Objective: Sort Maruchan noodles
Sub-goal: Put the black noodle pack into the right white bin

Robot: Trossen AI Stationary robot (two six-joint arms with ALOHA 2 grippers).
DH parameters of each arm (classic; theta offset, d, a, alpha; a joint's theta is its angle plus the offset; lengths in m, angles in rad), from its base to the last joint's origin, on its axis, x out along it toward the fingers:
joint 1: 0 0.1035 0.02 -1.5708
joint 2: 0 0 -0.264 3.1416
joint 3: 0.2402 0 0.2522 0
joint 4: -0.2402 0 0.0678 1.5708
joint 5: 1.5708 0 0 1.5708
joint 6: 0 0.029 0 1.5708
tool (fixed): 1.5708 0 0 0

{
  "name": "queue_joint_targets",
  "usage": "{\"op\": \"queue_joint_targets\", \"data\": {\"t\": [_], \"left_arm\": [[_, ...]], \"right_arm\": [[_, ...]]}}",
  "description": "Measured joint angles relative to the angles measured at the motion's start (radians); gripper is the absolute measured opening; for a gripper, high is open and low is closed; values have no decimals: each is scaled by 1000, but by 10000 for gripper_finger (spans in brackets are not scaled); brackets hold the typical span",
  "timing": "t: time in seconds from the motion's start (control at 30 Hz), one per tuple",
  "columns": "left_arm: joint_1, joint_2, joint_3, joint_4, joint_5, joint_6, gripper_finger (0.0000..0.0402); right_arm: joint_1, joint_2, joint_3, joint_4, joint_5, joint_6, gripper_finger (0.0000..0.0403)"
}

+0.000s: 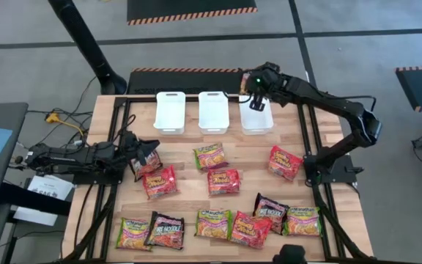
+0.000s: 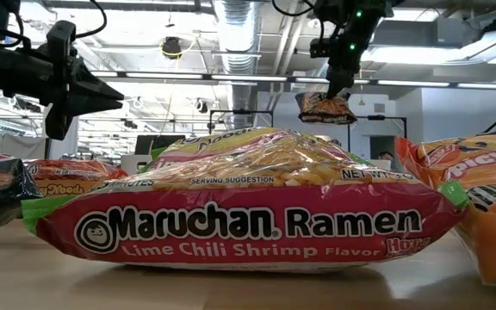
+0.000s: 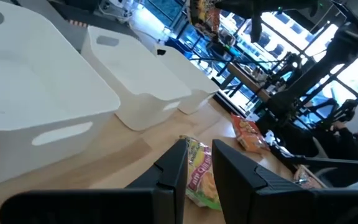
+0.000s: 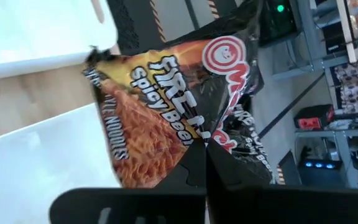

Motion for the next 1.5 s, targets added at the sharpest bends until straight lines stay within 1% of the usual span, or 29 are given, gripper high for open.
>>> {"op": "queue_joint_targets", "data": {"t": [0.13, 0.2, 0.27, 0.43, 0.83, 1.07, 1.5], "left_arm": [[0, 0, 0, 0, -16, 1, 61], [0, 0, 0, 0, -25, 1, 61], [0, 0, 0, 0, -32, 1, 61], [0, 0, 0, 1, -51, -16, 61], [0, 0, 0, 1, -74, -18, 61], [0, 0, 0, 1, -74, -18, 61], [1, 0, 0, 1, -73, -18, 61]], "right_arm": [[-33, 16, -10, 1, -25, 6, 7], [-35, 40, -18, 34, -23, 7, 8], [-55, 66, -27, 5, -30, -4, 8], [-74, 131, -25, 19, -42, -32, 8], [-74, 236, -26, -17, -48, -46, 8], [-78, 253, -26, -10, -50, -50, 13], [-78, 253, -26, -4, -43, -53, 55]]}}
